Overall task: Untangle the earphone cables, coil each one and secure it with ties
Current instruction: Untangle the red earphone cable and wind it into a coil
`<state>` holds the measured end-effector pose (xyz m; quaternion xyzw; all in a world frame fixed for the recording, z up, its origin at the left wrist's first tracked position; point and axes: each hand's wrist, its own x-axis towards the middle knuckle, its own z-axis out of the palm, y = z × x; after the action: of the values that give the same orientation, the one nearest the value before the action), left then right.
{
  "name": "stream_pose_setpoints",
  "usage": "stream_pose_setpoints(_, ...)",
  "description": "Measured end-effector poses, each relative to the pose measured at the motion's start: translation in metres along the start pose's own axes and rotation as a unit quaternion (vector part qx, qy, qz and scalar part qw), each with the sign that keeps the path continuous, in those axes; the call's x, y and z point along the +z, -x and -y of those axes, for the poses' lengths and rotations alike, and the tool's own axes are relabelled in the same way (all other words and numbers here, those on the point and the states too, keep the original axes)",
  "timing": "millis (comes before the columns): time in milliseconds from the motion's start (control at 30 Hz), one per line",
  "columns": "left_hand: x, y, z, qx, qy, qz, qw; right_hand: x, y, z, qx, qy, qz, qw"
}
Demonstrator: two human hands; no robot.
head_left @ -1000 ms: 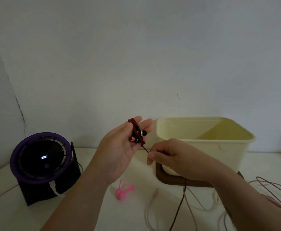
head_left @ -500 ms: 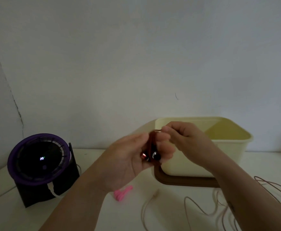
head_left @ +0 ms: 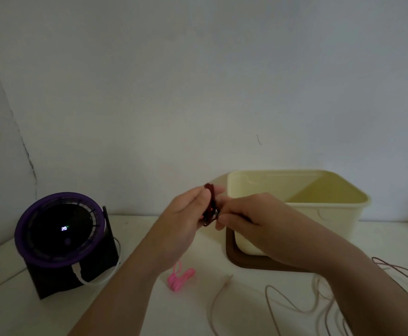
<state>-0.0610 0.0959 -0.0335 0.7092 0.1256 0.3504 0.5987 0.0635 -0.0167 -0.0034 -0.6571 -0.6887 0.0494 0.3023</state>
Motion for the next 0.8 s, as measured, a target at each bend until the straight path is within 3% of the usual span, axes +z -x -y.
stream_pose_setpoints(100, 0.001, 0.002, 0.002, -0.02, -0.083, 0.036, 0.996, -0.012, 0.003, 0.0, 0.008, 0.008, -0.051, 0.999)
stream_pose_setpoints(333, 0.003, 0.008, -0.004, -0.054, -0.076, 0.121, 0.988, -0.012, -0.002, -0.007, 0.01, -0.054, -0.086, 0.995)
stream_pose_setpoints(500, 0.004, 0.007, -0.006, -0.084, 0.045, 0.144, 0.985, -0.007, -0.007, -0.019, 0.025, -0.184, -0.095, 0.978)
stream_pose_setpoints(633, 0.006, 0.006, -0.007, -0.101, 0.188, 0.131, 0.968, 0.0, -0.01, -0.026, 0.038, -0.37, -0.027, 0.928)
stream_pose_setpoints(733, 0.004, 0.005, -0.008, -0.098, 0.257, 0.12, 0.954, 0.004, -0.009, -0.029, 0.032, -0.41, 0.056, 0.91)
stream_pose_setpoints(800, 0.001, 0.004, -0.006, -0.089, 0.288, 0.142, 0.943, 0.005, -0.009, -0.029, 0.041, -0.403, 0.06, 0.912)
